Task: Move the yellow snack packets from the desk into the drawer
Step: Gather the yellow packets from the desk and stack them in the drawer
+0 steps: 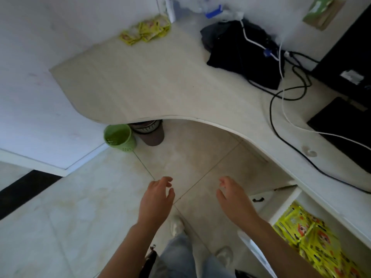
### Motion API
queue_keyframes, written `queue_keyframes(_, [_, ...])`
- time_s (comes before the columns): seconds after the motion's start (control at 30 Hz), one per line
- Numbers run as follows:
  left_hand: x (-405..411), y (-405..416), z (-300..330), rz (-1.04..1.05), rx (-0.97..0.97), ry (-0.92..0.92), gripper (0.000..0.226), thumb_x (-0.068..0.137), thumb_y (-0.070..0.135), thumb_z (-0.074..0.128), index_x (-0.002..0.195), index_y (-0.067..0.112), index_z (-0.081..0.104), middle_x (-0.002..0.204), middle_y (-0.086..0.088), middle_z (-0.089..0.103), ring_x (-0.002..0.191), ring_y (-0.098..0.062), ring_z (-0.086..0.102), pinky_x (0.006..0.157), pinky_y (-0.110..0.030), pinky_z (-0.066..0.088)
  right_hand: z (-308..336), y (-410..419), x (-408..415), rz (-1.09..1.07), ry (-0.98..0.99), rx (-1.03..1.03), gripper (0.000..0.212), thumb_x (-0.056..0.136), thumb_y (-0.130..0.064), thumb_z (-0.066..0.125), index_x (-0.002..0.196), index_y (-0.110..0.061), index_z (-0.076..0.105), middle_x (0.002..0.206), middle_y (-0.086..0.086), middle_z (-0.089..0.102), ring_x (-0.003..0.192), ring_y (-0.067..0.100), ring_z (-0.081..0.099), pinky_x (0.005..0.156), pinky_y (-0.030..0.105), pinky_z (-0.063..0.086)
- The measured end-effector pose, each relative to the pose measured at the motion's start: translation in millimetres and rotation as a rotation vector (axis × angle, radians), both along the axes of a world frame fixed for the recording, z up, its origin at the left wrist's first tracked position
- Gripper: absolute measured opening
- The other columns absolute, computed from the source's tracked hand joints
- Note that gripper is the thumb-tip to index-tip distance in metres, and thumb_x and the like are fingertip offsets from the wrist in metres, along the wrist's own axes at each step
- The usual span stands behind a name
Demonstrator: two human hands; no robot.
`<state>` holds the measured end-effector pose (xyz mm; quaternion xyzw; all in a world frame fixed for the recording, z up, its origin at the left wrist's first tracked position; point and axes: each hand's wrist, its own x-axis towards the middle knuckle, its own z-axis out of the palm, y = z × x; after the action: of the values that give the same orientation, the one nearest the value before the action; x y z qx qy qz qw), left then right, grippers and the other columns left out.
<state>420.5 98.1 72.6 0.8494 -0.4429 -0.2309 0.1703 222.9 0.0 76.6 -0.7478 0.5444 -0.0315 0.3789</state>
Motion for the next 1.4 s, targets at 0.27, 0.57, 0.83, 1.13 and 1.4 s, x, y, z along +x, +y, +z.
queue_keyframes(0.27, [108.6, -32.1, -1.2, 0.064, -0.029, 0.011, 0.027, 0.094, 0.027, 0.055, 0.121, 0.027, 0.057, 0.106, 0.011, 0.066, 0.096, -0.004, 0.054, 0.078, -0.020, 0.039, -0.2, -47.3, 96.1, -0.039, -0.052, -0.006, 0.032, 0.093, -0.020, 0.051, 0.124, -0.013, 0.053, 0.118, 0.003, 0.060, 0.096, 0.008, 0.048, 0.083, 0.019, 0.034])
queue_keyframes(0.57, [170.6, -88.6, 0.2, 0.116, -0.053, -0.001, 0.028, 0.092, 0.030, 0.057, 0.120, 0.028, 0.057, 0.104, 0.014, 0.064, 0.089, 0.000, 0.050, 0.076, -0.020, 0.038, 7.6, -122.5, 167.4, 0.005, -0.028, -0.025, 0.032, 0.093, -0.020, 0.051, 0.123, -0.010, 0.054, 0.113, 0.009, 0.064, 0.105, 0.025, 0.060, 0.079, 0.023, 0.037])
queue_keyframes(0.83, [209.2, -175.8, 8.4, 0.180, -0.112, 0.002, 0.026, 0.093, 0.026, 0.057, 0.119, 0.025, 0.058, 0.103, 0.013, 0.066, 0.102, -0.008, 0.058, 0.080, -0.022, 0.042, 23.7, -224.5, 222.0, 0.153, -0.071, -0.073, 0.032, 0.095, -0.023, 0.051, 0.126, -0.014, 0.051, 0.117, 0.003, 0.061, 0.109, 0.017, 0.058, 0.094, 0.029, 0.046])
queue_keyframes(1.13, [246.9, -268.6, 11.2, 0.275, -0.105, 0.015, 0.025, 0.092, 0.024, 0.057, 0.117, 0.024, 0.060, 0.102, 0.012, 0.066, 0.102, -0.012, 0.058, 0.085, -0.029, 0.048, 40.7, -344.0, 278.3, 0.280, -0.058, -0.088, 0.033, 0.095, -0.026, 0.050, 0.127, -0.015, 0.050, 0.119, 0.003, 0.059, 0.108, 0.018, 0.056, 0.094, 0.033, 0.046])
queue_keyframes(1.4, [306.4, -333.6, 11.6, 0.259, -0.084, -0.005, 0.025, 0.091, 0.023, 0.057, 0.116, 0.022, 0.061, 0.104, 0.008, 0.068, 0.102, -0.015, 0.059, 0.084, -0.032, 0.049, 41.5, -415.5, 332.4, 0.296, -0.063, -0.100, 0.032, 0.096, -0.024, 0.050, 0.126, -0.013, 0.051, 0.118, 0.004, 0.058, 0.106, 0.018, 0.056, 0.090, 0.028, 0.043])
